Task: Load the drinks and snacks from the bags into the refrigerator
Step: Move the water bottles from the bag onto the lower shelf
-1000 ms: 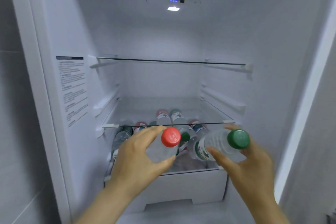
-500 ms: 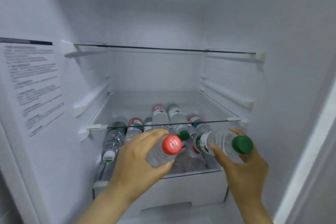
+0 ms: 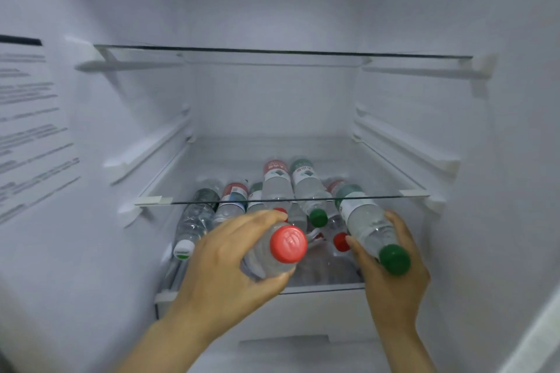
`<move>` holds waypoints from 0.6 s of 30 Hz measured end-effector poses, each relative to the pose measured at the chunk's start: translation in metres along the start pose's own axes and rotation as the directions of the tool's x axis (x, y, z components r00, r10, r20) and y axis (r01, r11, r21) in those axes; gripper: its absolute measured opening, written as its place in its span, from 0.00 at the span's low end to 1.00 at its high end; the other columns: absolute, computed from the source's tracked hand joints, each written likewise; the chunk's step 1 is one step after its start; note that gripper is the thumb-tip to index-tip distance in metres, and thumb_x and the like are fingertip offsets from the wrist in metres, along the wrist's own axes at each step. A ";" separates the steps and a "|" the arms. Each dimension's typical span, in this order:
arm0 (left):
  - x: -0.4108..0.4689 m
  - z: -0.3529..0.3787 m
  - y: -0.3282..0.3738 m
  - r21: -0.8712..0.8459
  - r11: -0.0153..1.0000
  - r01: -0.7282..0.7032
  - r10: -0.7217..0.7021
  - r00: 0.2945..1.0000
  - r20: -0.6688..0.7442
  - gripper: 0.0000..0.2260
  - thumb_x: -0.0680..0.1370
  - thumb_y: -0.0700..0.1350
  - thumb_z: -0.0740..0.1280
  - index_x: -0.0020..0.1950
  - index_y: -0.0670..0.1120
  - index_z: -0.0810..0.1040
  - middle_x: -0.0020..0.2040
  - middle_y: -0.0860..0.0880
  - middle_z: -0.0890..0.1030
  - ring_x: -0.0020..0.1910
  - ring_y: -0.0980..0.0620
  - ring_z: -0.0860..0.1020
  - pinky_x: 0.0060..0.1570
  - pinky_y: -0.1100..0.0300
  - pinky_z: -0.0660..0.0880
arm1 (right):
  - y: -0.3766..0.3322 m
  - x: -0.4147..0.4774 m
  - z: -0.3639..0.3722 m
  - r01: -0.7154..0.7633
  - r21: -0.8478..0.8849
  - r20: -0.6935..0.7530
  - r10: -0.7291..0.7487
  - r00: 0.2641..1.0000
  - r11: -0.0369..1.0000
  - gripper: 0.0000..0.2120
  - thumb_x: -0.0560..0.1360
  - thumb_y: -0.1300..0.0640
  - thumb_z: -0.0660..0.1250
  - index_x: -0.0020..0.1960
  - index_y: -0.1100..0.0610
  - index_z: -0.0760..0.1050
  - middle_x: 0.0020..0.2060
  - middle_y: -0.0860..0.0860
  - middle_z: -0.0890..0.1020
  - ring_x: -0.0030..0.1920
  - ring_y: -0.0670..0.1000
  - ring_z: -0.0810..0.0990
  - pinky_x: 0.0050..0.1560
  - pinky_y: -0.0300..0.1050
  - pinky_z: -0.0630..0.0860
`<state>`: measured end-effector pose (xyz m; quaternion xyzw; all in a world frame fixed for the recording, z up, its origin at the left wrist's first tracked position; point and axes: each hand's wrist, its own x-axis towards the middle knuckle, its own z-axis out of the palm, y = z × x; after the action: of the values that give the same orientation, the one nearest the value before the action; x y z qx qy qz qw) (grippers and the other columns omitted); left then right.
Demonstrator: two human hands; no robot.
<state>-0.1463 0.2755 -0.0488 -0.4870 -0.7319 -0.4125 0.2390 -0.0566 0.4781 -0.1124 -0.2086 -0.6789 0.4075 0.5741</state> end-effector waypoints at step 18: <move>-0.002 -0.009 -0.006 -0.044 0.999 0.022 -0.023 1.000 -0.010 0.25 0.63 0.55 0.76 0.59 0.54 0.78 0.56 0.63 0.79 0.57 0.64 0.76 0.56 0.66 0.72 | 0.022 0.001 0.008 -0.084 -0.227 0.252 0.142 0.957 0.970 0.30 0.76 0.61 0.69 0.75 0.52 0.63 0.74 0.49 0.65 0.74 0.49 0.63 0.73 0.52 0.64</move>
<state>-0.1510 0.2658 -0.0477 -0.4818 -0.7268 -0.4336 0.2275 -0.0685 0.4896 -0.1292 -0.2512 -0.7765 0.3888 0.4275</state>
